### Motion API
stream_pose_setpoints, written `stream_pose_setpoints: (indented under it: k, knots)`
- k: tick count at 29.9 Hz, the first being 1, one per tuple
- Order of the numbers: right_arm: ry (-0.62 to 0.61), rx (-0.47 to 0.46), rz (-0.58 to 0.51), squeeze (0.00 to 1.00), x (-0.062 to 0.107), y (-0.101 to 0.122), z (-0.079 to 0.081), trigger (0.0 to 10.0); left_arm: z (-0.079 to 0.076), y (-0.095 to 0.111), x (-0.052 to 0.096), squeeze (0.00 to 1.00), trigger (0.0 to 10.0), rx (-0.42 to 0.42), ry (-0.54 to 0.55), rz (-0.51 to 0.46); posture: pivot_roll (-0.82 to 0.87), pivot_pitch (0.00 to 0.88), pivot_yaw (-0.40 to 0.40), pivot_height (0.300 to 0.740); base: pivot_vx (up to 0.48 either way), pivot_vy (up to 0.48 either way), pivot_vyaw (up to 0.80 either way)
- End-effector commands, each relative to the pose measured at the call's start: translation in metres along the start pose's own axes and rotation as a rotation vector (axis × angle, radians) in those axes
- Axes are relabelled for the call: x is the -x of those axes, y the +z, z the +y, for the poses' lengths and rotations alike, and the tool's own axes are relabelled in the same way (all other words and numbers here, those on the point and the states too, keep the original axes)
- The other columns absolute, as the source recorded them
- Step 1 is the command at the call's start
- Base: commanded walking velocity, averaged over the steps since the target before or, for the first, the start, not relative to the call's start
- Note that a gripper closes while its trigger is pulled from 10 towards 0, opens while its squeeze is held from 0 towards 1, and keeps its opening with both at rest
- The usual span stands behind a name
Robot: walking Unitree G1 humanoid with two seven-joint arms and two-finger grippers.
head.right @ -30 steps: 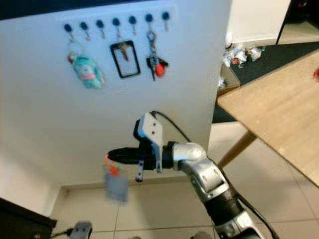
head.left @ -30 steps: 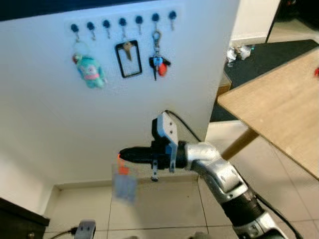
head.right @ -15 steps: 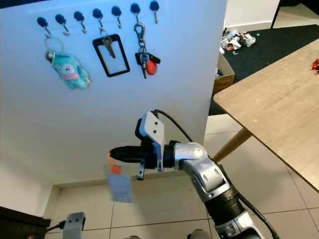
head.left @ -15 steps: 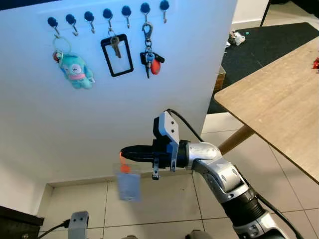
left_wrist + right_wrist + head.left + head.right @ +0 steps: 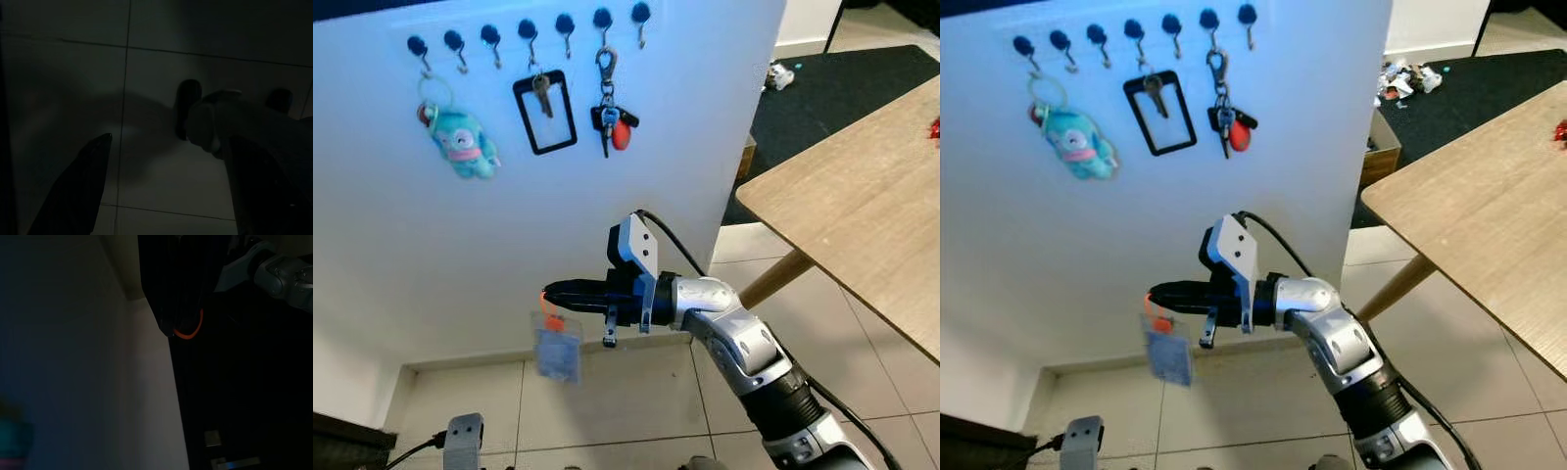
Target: Hang keys on a hook
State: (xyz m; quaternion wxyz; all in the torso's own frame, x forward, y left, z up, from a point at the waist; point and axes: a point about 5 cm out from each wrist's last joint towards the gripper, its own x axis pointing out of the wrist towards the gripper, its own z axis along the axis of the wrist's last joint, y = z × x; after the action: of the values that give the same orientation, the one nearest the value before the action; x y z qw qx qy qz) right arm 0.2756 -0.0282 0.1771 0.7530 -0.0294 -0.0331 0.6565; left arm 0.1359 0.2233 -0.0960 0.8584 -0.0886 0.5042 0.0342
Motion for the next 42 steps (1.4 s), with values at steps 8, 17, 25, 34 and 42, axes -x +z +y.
stream_pose_setpoints:
  k: [8, 17, 25, 34, 42]
  knots:
    - [-0.011, 0.004, -0.018, 0.0, 0.001, 0.002, 0.0, 10.0, 0.004, -0.005, 0.002, 0.0, 10.0, -0.018, 0.004, 0.016, -0.12, 0.114, 0.121, 0.74, 0.3, 0.0, 0.0]
    - [-0.01, 0.005, -0.024, 0.0, 0.002, 0.003, 0.001, 10.0, 0.007, -0.007, 0.003, 0.0, 10.0, -0.029, 0.008, 0.02, -0.12, 0.114, 0.126, 0.74, 0.273, 0.0, 0.0]
    - [0.009, 0.02, -0.039, 0.0, 0.003, 0.005, 0.003, 10.0, 0.008, -0.006, 0.003, 0.0, 10.0, 0.002, 0.017, 0.006, -0.12, 0.113, 0.127, 0.74, 0.031, 0.0, 0.35]
    - [0.014, 0.018, -0.046, 0.0, 0.006, 0.008, 0.003, 10.0, 0.01, -0.004, 0.003, 0.0, 10.0, 0.008, 0.043, -0.003, -0.12, 0.113, 0.125, 0.74, 0.0, 0.0, 0.65]
    - [-0.031, 0.022, -0.094, 0.0, 0.01, 0.018, -0.005, 10.0, 0.028, 0.024, 0.006, 0.0, 10.0, 0.076, 0.097, -0.124, -0.12, 0.116, 0.121, 0.74, 0.0, 0.0, 0.0]
